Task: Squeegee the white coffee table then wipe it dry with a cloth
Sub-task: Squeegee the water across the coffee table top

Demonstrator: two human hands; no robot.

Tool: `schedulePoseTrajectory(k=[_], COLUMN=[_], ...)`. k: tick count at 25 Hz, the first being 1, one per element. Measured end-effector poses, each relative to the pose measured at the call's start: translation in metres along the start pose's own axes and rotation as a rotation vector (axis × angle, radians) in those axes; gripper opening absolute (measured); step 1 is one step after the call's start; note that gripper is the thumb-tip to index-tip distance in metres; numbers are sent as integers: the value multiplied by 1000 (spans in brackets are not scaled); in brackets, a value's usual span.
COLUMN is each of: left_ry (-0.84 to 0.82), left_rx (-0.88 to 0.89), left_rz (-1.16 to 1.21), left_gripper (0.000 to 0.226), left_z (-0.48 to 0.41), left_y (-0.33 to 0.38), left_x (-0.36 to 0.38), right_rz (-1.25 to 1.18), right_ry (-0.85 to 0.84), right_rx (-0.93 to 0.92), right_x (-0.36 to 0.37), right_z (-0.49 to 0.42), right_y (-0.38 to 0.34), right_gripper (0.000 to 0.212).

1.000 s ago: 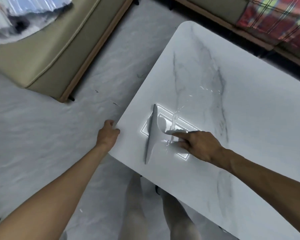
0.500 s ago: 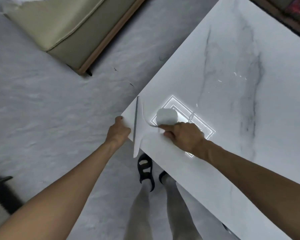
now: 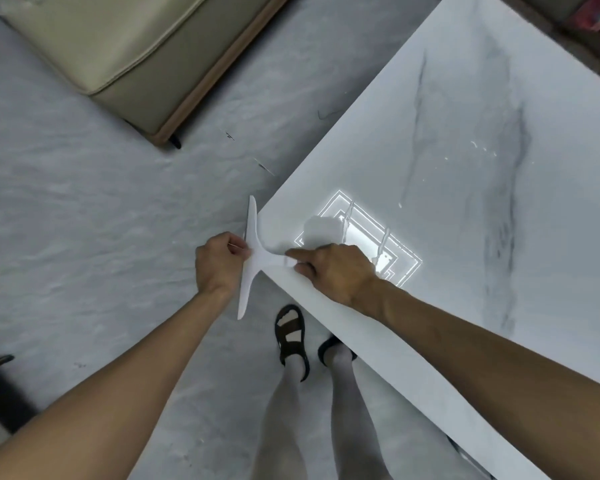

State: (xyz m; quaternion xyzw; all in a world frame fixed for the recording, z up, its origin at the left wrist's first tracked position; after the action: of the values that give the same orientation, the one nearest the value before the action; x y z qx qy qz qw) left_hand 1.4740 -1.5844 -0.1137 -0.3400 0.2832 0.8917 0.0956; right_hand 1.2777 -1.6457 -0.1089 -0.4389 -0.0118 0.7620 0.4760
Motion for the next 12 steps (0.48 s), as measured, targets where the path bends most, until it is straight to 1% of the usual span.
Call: schedulePoseTrajectory(k=[2, 5, 7, 9, 10, 12], left_ry=[-20, -108, -247, -391, -436, -469], left_rx=[28, 122, 207, 269, 285, 290], left_rz=[-68, -241, -355, -410, -430, -447], left_gripper=[12, 20, 37, 50, 52, 52], left_z=[0, 8, 18, 29, 32, 35], left_y=[0, 15, 29, 41, 46, 51], left_x=[2, 25, 56, 85, 96, 107], right_rz=[31, -16, -67, -93, -78, -31], right_ry=[28, 86, 128, 145, 152, 180], right_rx=[19, 135, 241, 364, 417, 490], right_x=[4, 1, -4, -7, -7, -7], right_z=[-5, 41, 87, 134, 154, 186], right_y=[7, 69, 115, 153, 168, 186], right_gripper=[38, 37, 38, 41, 42, 38])
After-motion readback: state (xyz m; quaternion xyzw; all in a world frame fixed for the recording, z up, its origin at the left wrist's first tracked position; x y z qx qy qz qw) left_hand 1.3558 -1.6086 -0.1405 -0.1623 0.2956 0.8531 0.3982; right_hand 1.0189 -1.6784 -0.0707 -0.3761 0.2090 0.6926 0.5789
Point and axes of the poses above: each hand's wrist, its own z-axis away from the middle knuckle, its own x-axis out of the palm, y = z × x, the point moved 7 cm from there along -z, towards the middle knuckle, and after that the axes turned 7 degrees about -y, right-handed, at the moved point
